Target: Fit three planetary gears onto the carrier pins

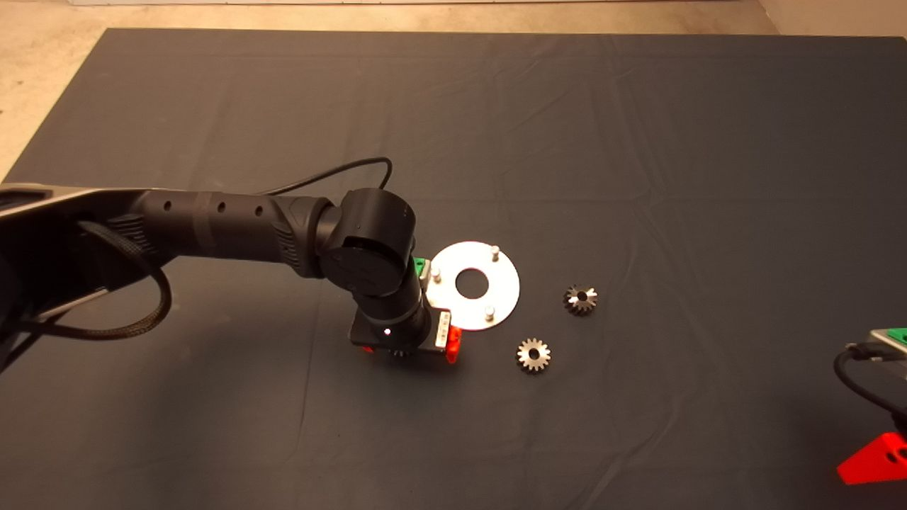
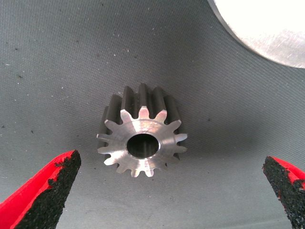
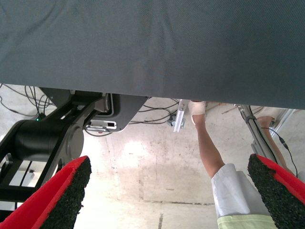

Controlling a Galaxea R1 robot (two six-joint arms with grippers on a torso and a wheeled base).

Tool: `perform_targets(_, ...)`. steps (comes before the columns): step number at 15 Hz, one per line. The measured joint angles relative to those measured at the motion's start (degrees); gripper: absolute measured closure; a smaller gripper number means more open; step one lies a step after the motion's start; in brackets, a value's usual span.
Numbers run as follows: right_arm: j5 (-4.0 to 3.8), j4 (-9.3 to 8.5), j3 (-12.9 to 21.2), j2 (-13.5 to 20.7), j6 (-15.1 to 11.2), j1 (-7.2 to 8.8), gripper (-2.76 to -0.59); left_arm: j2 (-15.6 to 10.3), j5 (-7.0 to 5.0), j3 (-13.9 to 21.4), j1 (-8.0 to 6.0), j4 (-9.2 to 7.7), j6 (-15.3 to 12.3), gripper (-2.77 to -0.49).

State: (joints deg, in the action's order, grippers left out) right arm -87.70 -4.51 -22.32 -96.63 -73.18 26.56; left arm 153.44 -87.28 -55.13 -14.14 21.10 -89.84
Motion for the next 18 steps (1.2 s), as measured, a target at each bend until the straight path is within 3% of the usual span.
perform_targets(5,-0.01,0.05,0.0,-0.5,0.4,0.31,-2.44,-0.6,0.02,0.0,0.00,0.00,1.1,-2.77)
perform_targets(7,-0.11,0.20,-0.7,-3.0,1.4,0.31,-2.44,-0.8,0.00,0.0,0.00,0.00,1.1,-2.77)
perform_targets(9,-0.26,0.44,-3.2,-8.5,2.4,0.31,-2.44,-1.0,0.02,0.0,0.00,0.00,1.6,-2.67)
perform_targets(11,0.44,0.74,-6.7,-13.0,3.8,0.28,-2.44,-1.1,0.02,0.0,0.01,0.01,2.1,-2.66)
perform_targets(14,0.15,1.28,-12.6,-15.4,6.6,0.26,-2.44,-1.8,-0.20,0.0,0.00,0.04,2.2,-2.66)
perform_targets(16,-0.17,1.54,-14.8,-17.6,8.1,0.27,-2.44,-1.4,0.13,0.0,0.01,0.06,2.3,-2.66)
perform_targets(18,0.00,1.60,-16.2,-20.2,8.8,0.26,-2.44,-1.5,0.00,0.0,0.00,0.09,2.3,-2.54)
